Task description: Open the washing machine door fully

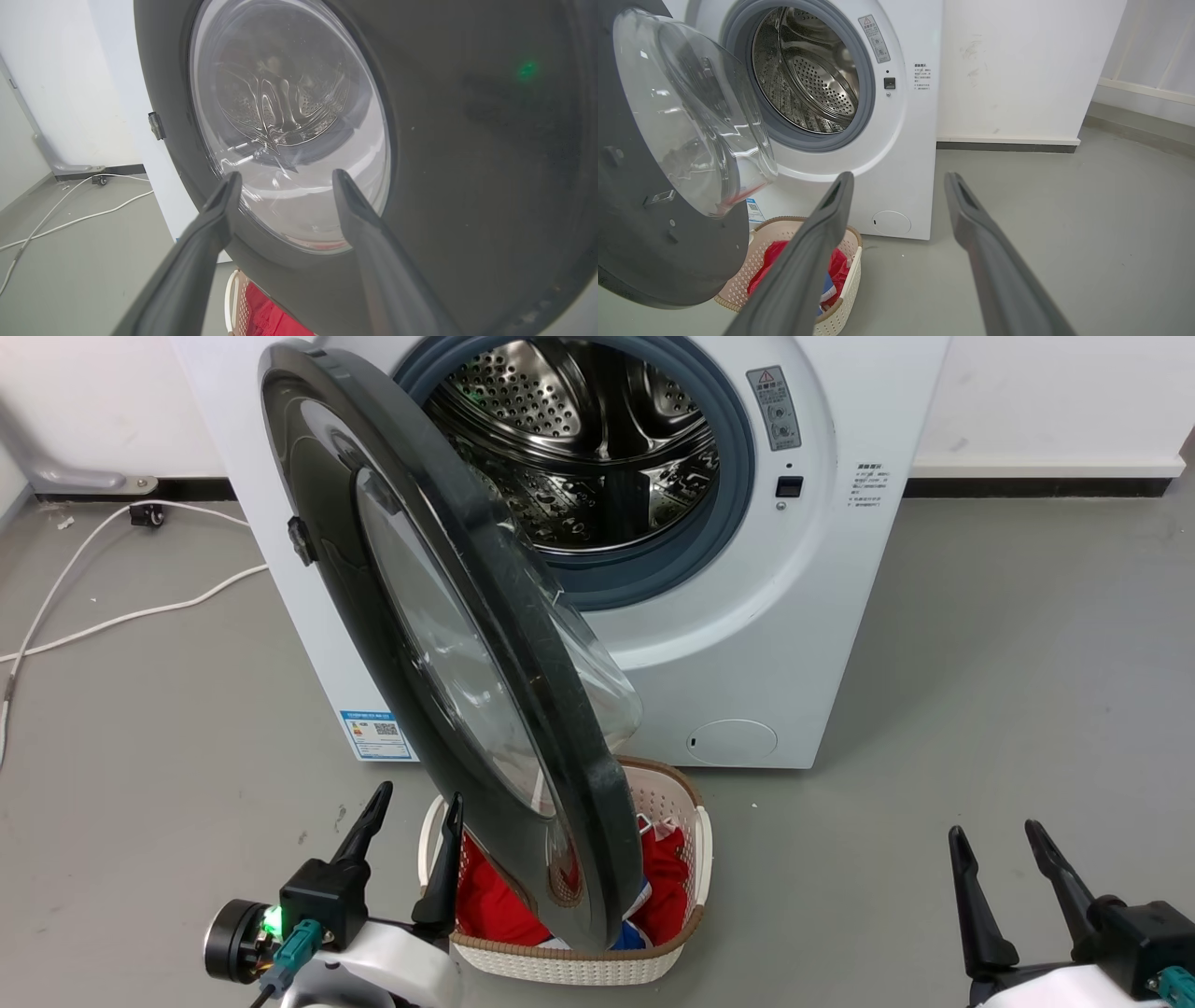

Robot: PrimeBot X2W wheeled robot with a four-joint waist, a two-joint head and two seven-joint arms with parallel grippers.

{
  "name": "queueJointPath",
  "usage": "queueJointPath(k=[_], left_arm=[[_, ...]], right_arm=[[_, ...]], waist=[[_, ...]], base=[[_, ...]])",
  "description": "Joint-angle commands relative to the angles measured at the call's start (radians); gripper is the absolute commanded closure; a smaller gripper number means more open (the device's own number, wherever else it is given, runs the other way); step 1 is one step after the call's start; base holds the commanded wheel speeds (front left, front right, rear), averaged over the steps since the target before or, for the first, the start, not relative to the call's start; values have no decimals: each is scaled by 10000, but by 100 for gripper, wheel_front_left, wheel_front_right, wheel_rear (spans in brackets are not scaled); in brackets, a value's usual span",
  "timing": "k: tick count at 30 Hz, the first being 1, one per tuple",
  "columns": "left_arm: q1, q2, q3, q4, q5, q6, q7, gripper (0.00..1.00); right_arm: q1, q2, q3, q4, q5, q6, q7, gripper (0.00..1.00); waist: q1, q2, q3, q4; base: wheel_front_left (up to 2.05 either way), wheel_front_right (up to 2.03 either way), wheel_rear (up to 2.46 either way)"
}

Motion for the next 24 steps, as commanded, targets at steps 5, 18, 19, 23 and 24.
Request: queueJointPath(k=[5, 18, 19, 23, 24], left_arm=[[-90, 85, -36, 15, -78, 77, 6, 0], [-127, 143, -20, -79, -232, 197, -26, 100], [-131, 155, -13, -102, -246, 203, -17, 100], [-229, 215, 79, -290, -317, 275, 130, 100], [-274, 239, 119, -378, -337, 319, 153, 100]], right_arm=[[83, 77, 34, 164, 51, -2, -170, 0], [95, 89, 81, 74, 483, -2, -66, 0], [88, 89, 80, 64, 472, -2, -66, 0], [77, 88, 84, 39, 396, -2, -24, 0], [77, 88, 88, 33, 378, -2, -16, 0]], waist=[[0, 0, -21, 11], [0, 0, -7, -51], [0, 0, -9, -58], [0, 0, -14, -78], [0, 0, -17, -80]], base=[[0, 0, 0], [0, 0, 0], [0, 0, 0], [0, 0, 0], [0, 0, 0]])
